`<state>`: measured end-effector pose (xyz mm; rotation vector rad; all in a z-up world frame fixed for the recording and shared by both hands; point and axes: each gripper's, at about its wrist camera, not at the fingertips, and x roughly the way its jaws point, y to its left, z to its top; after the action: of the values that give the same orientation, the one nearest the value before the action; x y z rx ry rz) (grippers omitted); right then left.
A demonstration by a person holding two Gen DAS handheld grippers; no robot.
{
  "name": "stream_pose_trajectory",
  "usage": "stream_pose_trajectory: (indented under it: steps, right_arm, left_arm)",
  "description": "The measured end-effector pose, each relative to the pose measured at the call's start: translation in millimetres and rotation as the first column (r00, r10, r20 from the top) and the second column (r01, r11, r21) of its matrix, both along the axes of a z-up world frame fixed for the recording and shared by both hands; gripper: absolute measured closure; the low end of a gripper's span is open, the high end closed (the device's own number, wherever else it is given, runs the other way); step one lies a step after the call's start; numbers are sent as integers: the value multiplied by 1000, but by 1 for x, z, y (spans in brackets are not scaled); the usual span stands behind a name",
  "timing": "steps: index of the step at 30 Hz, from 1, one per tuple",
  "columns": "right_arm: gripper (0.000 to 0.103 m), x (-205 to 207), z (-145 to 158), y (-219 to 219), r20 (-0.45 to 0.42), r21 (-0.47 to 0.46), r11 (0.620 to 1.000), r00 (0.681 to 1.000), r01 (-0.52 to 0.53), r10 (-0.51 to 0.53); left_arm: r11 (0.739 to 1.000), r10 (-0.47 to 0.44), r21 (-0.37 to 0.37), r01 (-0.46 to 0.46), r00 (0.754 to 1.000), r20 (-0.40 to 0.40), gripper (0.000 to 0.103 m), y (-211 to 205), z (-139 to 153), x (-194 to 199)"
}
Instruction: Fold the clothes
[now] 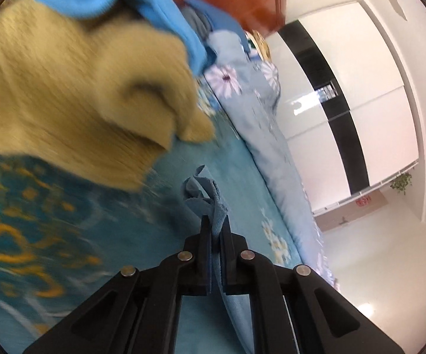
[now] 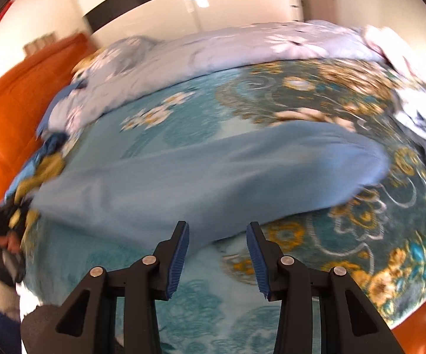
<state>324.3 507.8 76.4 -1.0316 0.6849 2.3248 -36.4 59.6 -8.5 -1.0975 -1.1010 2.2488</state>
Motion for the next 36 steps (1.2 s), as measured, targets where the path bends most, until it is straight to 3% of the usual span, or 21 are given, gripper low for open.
stream_pose_trajectory:
  steps: [2,7,12,15,18,22,25,28,31,36]
  right_arm:
    - [52,14,-3,15,-5,-13,997,997,80,-80]
    - [51,33,-1,48,-37,-19,978,977,207,-208]
    - [51,7,8,61,-86,-34,990,987,136,-139]
    - [53,-27,5,62,-56,-30,998,997,51,-53]
    - [61,-50,-5,63,-20,-32,999,1000,9,-9]
    - [65,-43,-30,71,62,-41,998,997,54,-52]
    - [73,-29,-55,71,107,-98,994,993,55,-45]
    - [73,-11,-48,69,5,-122,990,997,71,-71]
    - [70,21,-33,71,-114,-139,980,981,143,-159]
    - [63,52,-38,86,-149,-202,951,953,234,-266]
  left_arm:
    - [1000,19,-22,-19,1000,-3,99,-12,-1,4]
    - [999,32,-31,-31,998,53,99,-25,-17,9]
    - [998,30,-49,-27,996,78,99,-21,-24,10]
    - [999,25,-47,-21,997,76,99,-23,-20,12]
    - [998,13,-58,-9,998,66,99,-22,-16,11]
    - [997,3,-76,2,998,64,99,-19,-14,11]
    - [997,5,-82,1,997,74,99,-16,-15,10]
    - [996,1,-91,6,997,75,99,-14,-13,10]
    - [995,-2,-104,10,997,71,99,-12,-11,13]
    - [994,3,-107,7,996,90,99,-5,-14,13]
